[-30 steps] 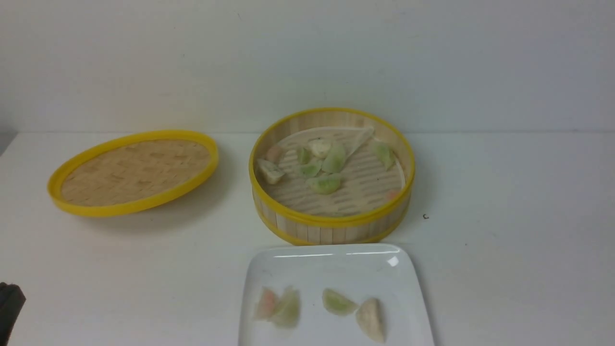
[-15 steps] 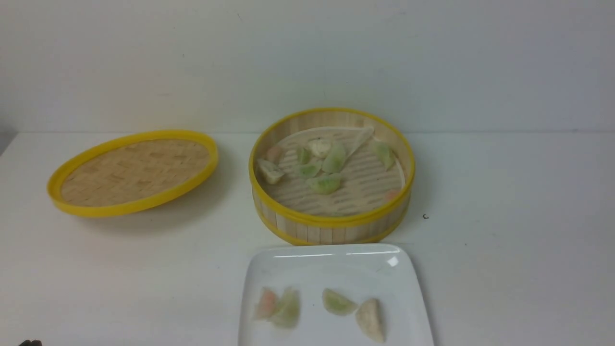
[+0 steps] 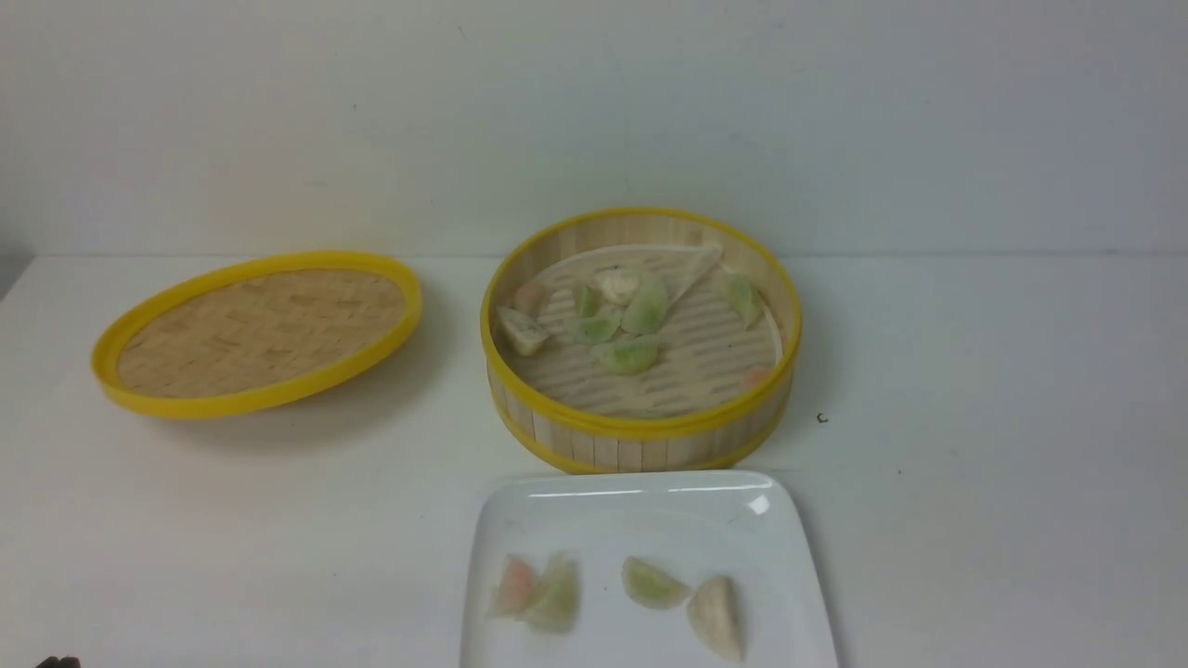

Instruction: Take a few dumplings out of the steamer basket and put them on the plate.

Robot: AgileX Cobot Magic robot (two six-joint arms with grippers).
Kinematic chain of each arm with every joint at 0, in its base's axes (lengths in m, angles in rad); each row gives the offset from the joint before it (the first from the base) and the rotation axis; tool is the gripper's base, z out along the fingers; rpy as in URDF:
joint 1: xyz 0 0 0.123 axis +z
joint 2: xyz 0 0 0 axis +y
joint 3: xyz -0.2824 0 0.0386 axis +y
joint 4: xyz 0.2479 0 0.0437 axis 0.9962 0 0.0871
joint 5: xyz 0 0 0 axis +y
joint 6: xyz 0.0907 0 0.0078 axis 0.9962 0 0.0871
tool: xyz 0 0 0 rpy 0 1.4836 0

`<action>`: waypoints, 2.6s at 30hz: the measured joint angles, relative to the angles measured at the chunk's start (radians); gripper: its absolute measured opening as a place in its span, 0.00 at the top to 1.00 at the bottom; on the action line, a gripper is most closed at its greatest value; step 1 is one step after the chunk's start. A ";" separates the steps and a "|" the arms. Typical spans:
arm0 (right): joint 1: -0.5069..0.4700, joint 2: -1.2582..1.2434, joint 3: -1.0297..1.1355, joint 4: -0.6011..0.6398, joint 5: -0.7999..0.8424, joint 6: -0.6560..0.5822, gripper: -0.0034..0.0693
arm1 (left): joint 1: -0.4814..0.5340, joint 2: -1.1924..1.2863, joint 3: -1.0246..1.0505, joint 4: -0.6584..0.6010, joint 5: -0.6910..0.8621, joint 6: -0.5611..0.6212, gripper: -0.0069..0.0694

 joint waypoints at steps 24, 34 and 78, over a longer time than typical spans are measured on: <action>-0.017 0.000 0.007 0.384 -0.032 -0.408 0.97 | 0.001 0.000 0.000 0.000 0.003 0.000 0.92; -0.526 0.000 0.350 0.362 -0.128 -0.414 0.97 | 0.001 0.000 0.000 0.000 0.004 0.000 0.92; -0.617 0.002 0.550 0.377 -0.198 -0.414 0.97 | 0.002 0.000 -0.001 0.000 0.007 0.000 0.92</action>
